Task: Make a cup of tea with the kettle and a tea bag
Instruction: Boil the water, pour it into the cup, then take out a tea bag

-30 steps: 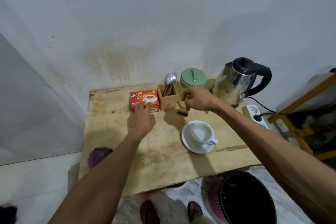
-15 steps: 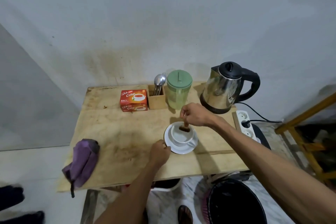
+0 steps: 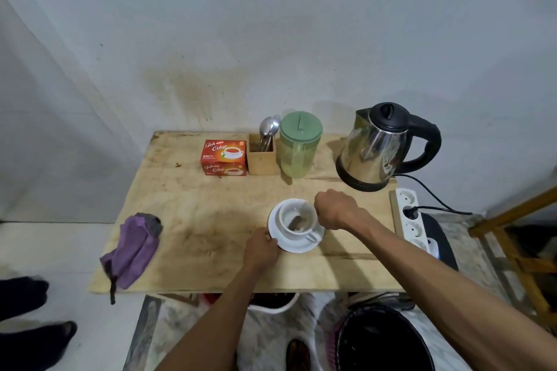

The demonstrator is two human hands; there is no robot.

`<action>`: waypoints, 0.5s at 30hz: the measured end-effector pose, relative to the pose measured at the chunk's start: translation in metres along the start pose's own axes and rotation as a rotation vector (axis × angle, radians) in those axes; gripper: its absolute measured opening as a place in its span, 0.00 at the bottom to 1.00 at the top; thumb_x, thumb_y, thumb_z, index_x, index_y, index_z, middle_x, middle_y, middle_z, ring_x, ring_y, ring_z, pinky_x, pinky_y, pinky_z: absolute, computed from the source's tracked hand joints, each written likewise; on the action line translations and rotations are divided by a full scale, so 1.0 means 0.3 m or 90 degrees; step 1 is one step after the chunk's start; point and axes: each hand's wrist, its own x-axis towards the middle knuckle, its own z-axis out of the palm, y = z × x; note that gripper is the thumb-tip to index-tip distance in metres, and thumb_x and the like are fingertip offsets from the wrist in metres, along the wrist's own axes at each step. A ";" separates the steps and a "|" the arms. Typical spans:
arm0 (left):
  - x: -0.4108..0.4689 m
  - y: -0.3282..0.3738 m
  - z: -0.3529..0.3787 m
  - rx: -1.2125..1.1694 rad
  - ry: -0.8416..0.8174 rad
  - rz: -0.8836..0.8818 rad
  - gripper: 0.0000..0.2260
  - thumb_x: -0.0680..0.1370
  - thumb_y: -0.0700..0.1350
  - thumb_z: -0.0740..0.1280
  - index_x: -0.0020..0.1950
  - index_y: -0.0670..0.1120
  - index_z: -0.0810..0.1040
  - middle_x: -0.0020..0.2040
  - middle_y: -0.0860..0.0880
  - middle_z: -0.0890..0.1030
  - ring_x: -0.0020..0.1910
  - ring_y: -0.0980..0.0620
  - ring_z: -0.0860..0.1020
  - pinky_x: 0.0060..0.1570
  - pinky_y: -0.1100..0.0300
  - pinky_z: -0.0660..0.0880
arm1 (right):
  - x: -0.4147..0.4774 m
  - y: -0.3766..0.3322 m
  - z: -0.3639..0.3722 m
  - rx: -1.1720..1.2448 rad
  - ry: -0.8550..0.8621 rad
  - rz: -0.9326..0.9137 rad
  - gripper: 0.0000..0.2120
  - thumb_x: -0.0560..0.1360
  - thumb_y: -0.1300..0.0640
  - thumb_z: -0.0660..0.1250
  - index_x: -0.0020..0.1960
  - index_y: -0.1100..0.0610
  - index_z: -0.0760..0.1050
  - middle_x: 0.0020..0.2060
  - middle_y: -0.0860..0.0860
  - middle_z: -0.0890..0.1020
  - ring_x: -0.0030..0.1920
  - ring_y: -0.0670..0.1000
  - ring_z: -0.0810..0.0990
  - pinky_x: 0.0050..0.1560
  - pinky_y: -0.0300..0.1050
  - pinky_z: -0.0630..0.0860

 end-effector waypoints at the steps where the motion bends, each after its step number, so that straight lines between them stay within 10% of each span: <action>1: -0.013 0.011 -0.004 -0.005 0.006 0.000 0.11 0.74 0.43 0.64 0.55 0.44 0.78 0.47 0.39 0.84 0.47 0.37 0.83 0.48 0.41 0.80 | 0.001 -0.002 -0.004 0.004 -0.013 0.004 0.07 0.72 0.64 0.67 0.49 0.59 0.73 0.50 0.56 0.78 0.46 0.58 0.78 0.42 0.47 0.70; 9: 0.007 -0.027 0.019 -0.019 0.022 -0.013 0.15 0.74 0.45 0.63 0.59 0.43 0.78 0.50 0.40 0.84 0.48 0.39 0.82 0.48 0.40 0.80 | 0.001 -0.016 -0.015 0.389 -0.016 -0.006 0.11 0.72 0.64 0.61 0.45 0.63 0.82 0.33 0.56 0.86 0.26 0.46 0.72 0.26 0.37 0.68; 15: 0.028 -0.048 0.035 -0.014 0.023 -0.023 0.15 0.74 0.46 0.63 0.59 0.44 0.77 0.50 0.41 0.84 0.48 0.40 0.82 0.48 0.41 0.80 | -0.007 -0.013 0.052 0.363 -0.016 0.035 0.09 0.70 0.62 0.64 0.43 0.60 0.83 0.29 0.51 0.82 0.29 0.50 0.76 0.31 0.44 0.74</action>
